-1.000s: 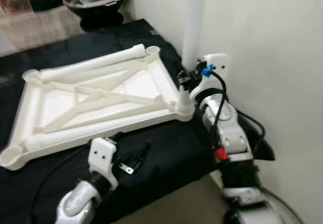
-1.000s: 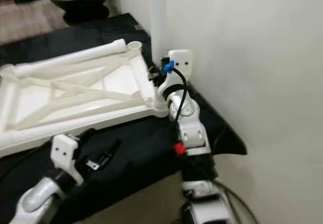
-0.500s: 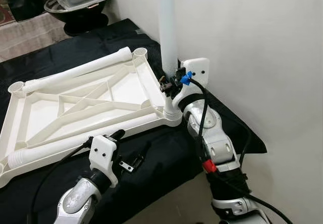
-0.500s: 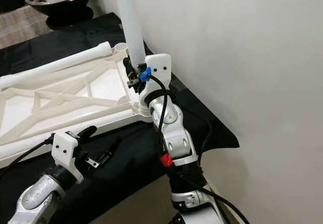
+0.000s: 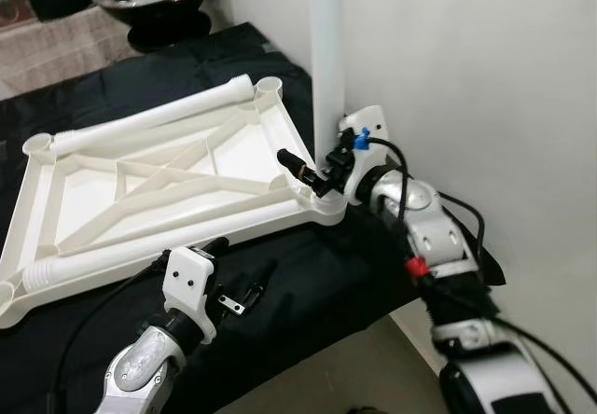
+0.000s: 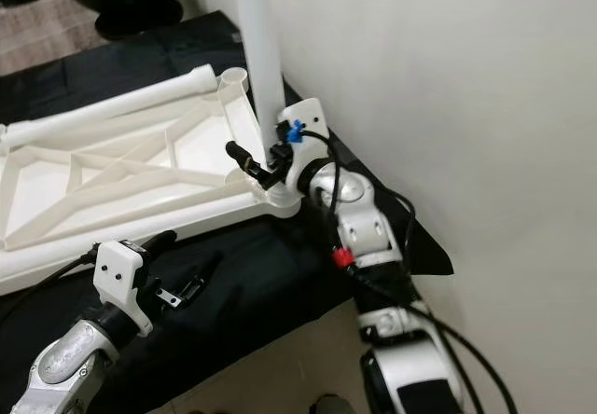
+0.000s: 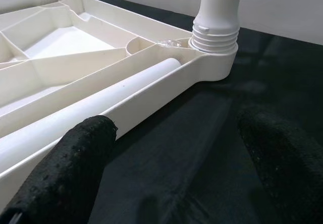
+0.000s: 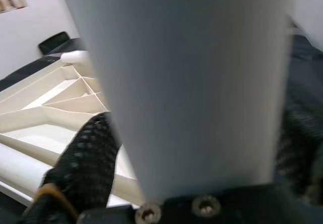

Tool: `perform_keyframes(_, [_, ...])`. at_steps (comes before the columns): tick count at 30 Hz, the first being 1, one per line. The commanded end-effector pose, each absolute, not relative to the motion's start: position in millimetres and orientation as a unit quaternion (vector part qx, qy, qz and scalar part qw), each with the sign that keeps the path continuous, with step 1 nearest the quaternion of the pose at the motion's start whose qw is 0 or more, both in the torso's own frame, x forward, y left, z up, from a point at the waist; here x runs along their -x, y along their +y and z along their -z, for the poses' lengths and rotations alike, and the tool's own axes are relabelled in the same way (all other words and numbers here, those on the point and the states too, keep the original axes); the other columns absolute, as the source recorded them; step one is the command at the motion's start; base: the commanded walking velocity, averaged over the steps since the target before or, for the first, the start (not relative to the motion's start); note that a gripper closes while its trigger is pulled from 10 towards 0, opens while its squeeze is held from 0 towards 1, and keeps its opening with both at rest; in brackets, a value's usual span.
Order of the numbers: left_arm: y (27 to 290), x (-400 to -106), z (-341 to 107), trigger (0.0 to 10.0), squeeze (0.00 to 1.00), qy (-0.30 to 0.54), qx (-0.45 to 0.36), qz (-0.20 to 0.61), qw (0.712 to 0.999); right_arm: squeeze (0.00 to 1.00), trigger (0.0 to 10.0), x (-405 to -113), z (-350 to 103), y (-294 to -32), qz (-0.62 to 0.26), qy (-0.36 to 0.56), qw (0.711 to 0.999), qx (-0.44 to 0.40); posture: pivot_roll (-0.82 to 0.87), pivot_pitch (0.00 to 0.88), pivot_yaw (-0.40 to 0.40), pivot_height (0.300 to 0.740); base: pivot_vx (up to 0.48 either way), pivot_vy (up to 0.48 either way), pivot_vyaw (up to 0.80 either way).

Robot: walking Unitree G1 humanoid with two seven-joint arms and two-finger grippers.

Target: Building children table

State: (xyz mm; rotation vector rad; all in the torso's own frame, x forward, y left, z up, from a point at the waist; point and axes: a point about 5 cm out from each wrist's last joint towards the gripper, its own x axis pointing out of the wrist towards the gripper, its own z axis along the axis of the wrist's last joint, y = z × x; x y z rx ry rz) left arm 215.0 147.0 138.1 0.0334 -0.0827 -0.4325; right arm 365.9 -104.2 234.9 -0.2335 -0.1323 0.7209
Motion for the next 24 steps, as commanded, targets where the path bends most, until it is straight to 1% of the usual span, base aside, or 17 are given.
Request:
perform_keyframes(1, [150,-210,-138,10.0,0.00,-0.034,-0.019,0.214,0.976,1.00,10.0,-366,-243,-100,-0.387,-0.081,0.913,0.106,0.04,0.183,0.030,0.740,0.000,0.000,0.00])
perform_keyframes(3, [150,-210,-138,10.0,0.00,-0.034,-0.019,0.214,0.976,1.00,10.0,-366,-243,-100,-0.387,-0.081,0.913,0.106,0.04,0.183,0.030,0.740,0.000,0.000,0.00])
perform_keyframes(4, [150,-208,-139,10.0,0.00,-0.033,-0.018,0.214,0.976,1.00,10.0,-368,-249,-103,-0.403,-0.083,0.905,0.106,0.05,0.191,0.025,0.740,0.000,0.000,0.00])
perform_keyframes(6, [148,-203,-141,10.0,0.00,-0.033,-0.017,0.216,0.976,1.00,10.0,-371,-262,-111,-0.457,-0.087,0.878,0.117,0.06,0.208,0.014,0.740,0.000,0.000,0.00])
perform_keyframes(7, [148,-203,-141,10.0,0.00,-0.033,-0.017,0.216,0.976,1.00,10.0,-371,-262,-111,-0.457,-0.087,0.878,0.117,0.06,0.208,0.014,0.740,0.000,0.000,0.00])
perform_keyframes(9, [147,-199,-143,10.0,0.00,-0.033,-0.014,0.217,0.975,1.00,10.0,-373,-268,-120,-0.494,-0.084,0.856,0.129,0.07,0.209,0.007,0.740,0.000,0.000,0.00])
perform_keyframes(10, [147,-199,-143,10.0,0.00,-0.033,-0.014,0.217,0.975,1.00,10.0,-373,-268,-120,-0.494,-0.084,0.856,0.129,0.07,0.209,0.007,0.740,0.000,0.000,0.00])
perform_keyframes(12, [146,-197,-143,10.0,0.00,-0.033,-0.012,0.218,0.975,1.00,10.0,-369,-273,-128,-0.545,-0.078,0.824,0.133,0.08,0.214,-0.002,0.740,0.000,0.000,0.00])
perform_keyframes(13, [146,-197,-143,10.0,0.00,-0.033,-0.012,0.218,0.975,1.00,10.0,-369,-273,-128,-0.545,-0.078,0.824,0.133,0.08,0.214,-0.002,0.740,0.000,0.000,0.00])
perform_keyframes(14, [145,-196,-144,10.0,0.00,-0.033,-0.012,0.219,0.975,1.00,10.0,-368,-276,-131,-0.561,-0.077,0.813,0.134,0.08,0.214,-0.002,0.740,0.000,0.000,0.00])
perform_keyframes(15, [145,-195,-144,10.0,0.00,-0.033,-0.011,0.219,0.975,0.00,10.0,-368,-278,-136,-0.571,-0.075,0.806,0.137,0.08,0.216,-0.005,0.740,0.000,0.000,0.00])
perform_keyframes(16, [145,-195,-144,10.0,0.00,-0.033,-0.011,0.219,0.975,0.00,10.0,-368,-278,-136,-0.571,-0.075,0.806,0.137,0.08,0.216,-0.005,0.740,0.000,0.000,0.00])
perform_keyframes(18, [144,-194,-145,10.0,0.00,-0.032,-0.010,0.219,0.975,0.00,10.0,-370,-285,-149,-0.572,-0.075,0.805,0.136,0.08,0.215,-0.006,0.740,0.000,0.000,0.00])
perform_keyframes(21, [144,-192,-146,10.0,0.00,-0.032,-0.010,0.220,0.975,0.00,10.0,-370,-293,-160,-0.577,-0.080,0.802,0.129,0.08,0.218,-0.008,0.740,0.000,0.000,0.00])
perform_keyframes(22, [144,-192,-146,10.0,0.00,-0.032,-0.010,0.220,0.975,0.00,10.0,-370,-293,-160,-0.577,-0.080,0.802,0.129,0.08,0.218,-0.008,0.740,0.000,0.000,0.00])
perform_keyframes(23, [144,-192,-146,10.0,0.00,-0.031,-0.010,0.220,0.975,0.00,0.0,-370,-296,-164,-0.582,-0.084,0.800,0.121,0.08,0.221,-0.005,0.740,0.000,0.000,0.00])
perform_keyframes(24, [144,-192,-146,10.0,0.00,-0.031,-0.010,0.220,0.975,0.00,0.0,-370,-296,-164,-0.582,-0.084,0.800,0.121,0.08,0.221,-0.005,0.740,0.000,0.000,0.00])
